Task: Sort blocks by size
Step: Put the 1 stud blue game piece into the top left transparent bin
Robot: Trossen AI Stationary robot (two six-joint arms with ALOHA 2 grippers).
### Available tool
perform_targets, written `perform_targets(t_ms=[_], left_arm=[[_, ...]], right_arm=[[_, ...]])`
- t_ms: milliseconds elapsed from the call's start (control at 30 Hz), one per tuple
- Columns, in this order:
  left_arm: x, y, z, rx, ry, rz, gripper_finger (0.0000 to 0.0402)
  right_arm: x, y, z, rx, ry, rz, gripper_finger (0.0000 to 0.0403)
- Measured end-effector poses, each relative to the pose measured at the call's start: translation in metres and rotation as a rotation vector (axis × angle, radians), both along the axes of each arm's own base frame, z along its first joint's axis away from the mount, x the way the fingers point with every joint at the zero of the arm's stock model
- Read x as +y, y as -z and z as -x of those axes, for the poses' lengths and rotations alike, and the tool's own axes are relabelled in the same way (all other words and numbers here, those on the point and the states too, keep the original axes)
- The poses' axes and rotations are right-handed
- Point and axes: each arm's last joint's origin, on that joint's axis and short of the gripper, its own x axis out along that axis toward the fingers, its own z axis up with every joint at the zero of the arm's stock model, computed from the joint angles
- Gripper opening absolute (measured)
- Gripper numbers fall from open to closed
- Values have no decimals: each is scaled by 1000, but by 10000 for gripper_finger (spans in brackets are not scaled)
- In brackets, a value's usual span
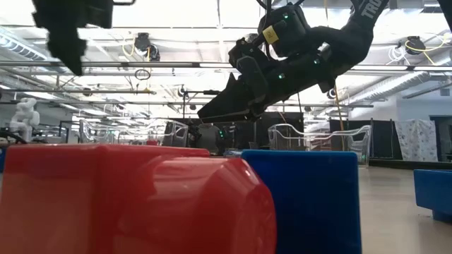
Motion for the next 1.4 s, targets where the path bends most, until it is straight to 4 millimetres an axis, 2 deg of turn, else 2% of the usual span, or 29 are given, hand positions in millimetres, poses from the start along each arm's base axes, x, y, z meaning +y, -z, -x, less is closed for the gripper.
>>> perform_targets(t_ms=[200,467,600,733,900,1033,1233,1400], left_arm=[[-44,9,2,104,-95,159,207],[-98,30,9,351,-436,326,207],[-127,44,10,407,-598,364,210],[-157,59,7,432,-719,455,234],[-183,79,-7,557,-721,558,283],[-196,90,-15,636,-685,616,313],[-200,91,-13,689,-625,632,325],[-208,97,-4,689,-513,577,325]], right_arm=[[0,0,0,0,1,-8,208],[0,1,1,16,7,-34,208],[0,3,1,30,12,-44,208],[0,3,1,30,18,-58,208],[-2,3,1,30,25,-58,208],[-6,3,1,30,34,-59,208],[-9,3,1,29,43,-59,208],[-10,3,1,29,44,-59,208]])
